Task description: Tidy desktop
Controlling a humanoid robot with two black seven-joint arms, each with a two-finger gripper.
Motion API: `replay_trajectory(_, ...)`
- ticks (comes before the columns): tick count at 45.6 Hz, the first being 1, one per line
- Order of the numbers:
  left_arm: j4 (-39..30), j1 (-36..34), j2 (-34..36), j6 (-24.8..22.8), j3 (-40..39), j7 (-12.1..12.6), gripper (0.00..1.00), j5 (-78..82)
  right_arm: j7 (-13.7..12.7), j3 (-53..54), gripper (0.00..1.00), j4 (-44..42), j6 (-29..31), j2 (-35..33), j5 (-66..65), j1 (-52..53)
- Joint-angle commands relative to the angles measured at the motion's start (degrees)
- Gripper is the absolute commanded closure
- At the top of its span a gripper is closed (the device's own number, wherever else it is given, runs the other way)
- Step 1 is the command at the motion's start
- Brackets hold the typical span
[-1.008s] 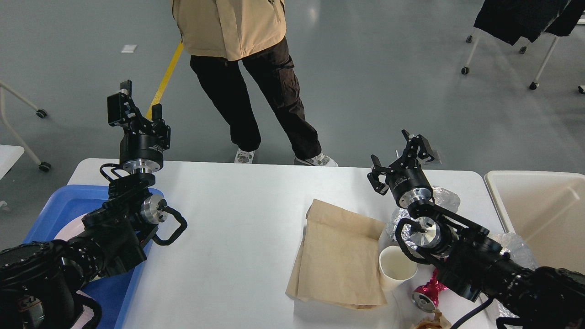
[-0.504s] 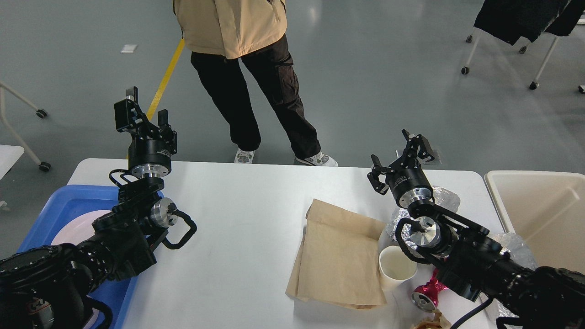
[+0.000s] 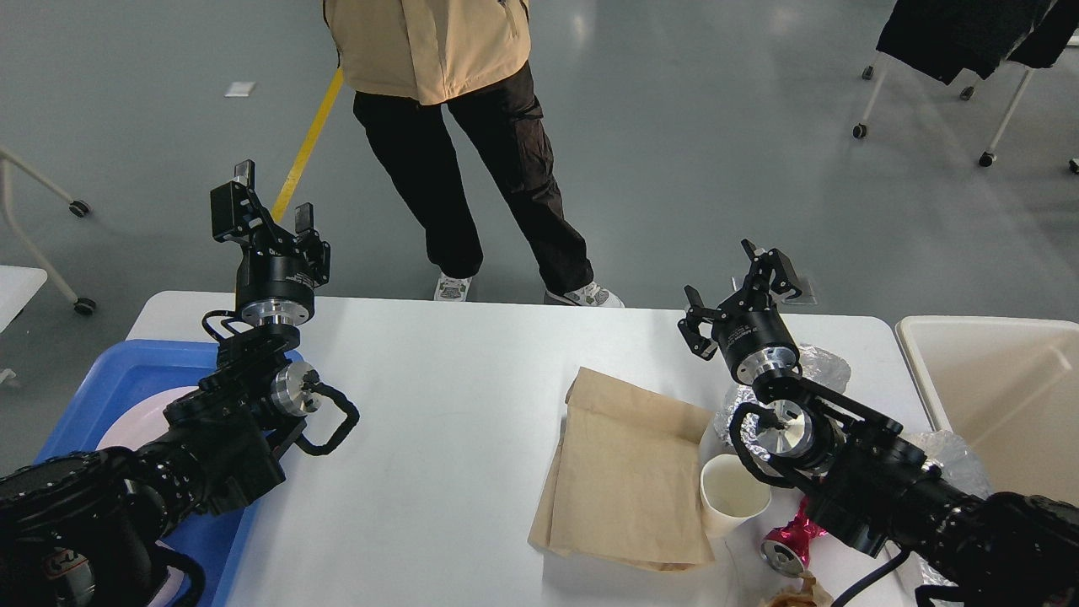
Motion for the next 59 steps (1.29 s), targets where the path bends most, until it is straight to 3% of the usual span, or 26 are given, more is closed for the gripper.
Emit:
replay_trajectory(1, -0.56, -0.23, 0.1, -0.47, -1.44, 7.08, 0.01, -0.12, 0.0, 0.0, 0.0, 0.0, 0.0, -0.05, -0.01, 0.09)
replay_trajectory(12, -0.73, 0.38, 1.15, -1.7, -9.18, 9.37, 0.01, -1.61, 0.0, 0.0, 0.0, 0.0, 0.0, -0.05, -0.01, 0.09)
replay_trajectory(22, -0.65, 2.66, 1.77, -8.64, -16.81, 19.65, 0.01, -2.76, 0.0, 0.0, 0.0, 0.0, 0.0, -0.05, -0.01, 0.09)
replay_trajectory(39, -0.65, 6.09, 1.94, -20.51, -18.76, 20.27, 0.01, -2.49, 0.0, 0.0, 0.0, 0.09, 0.0, -0.05, -0.01, 0.0)
replay_trajectory(45, -0.65, 7.59, 3.52, -26.66, -18.85, 20.27, 0.01, -2.85, 0.0, 0.0, 0.0, 0.09, 0.0, -0.05, -0.01, 0.09)
replay_trajectory(50, -0.65, 7.94, 3.61, -27.89, -18.85, 20.44, 0.01, -2.76, 0.0, 0.0, 0.0, 0.09, 0.0, 0.03, -0.01, 0.0)
replay_trajectory(54, -0.65, 7.94, 3.7, -27.98, -18.84, 23.16, 0.01, -2.76, 0.0, 0.0, 0.0, 0.0, 0.0, 0.03, -0.01, 0.0)
replay_trajectory(55, -0.56, 7.85, 3.88, -27.9, -18.85, 25.95, 0.01, -2.76, 0.0, 0.0, 0.0, 0.0, 0.0, 0.03, -0.01, 0.0)
replay_trajectory(56, -0.47, 7.85, 3.96, -27.81, -18.85, 26.85, 0.01, -2.67, 0.0, 0.0, 0.0, 0.0, 0.0, 0.03, -0.01, 0.0)
replay_trajectory(59, -0.38, 7.68, 4.14, -27.63, -18.85, 28.44, 0.01, -2.58, 0.0, 0.0, 0.0, 0.09, 0.0, -0.05, -0.01, 0.0)
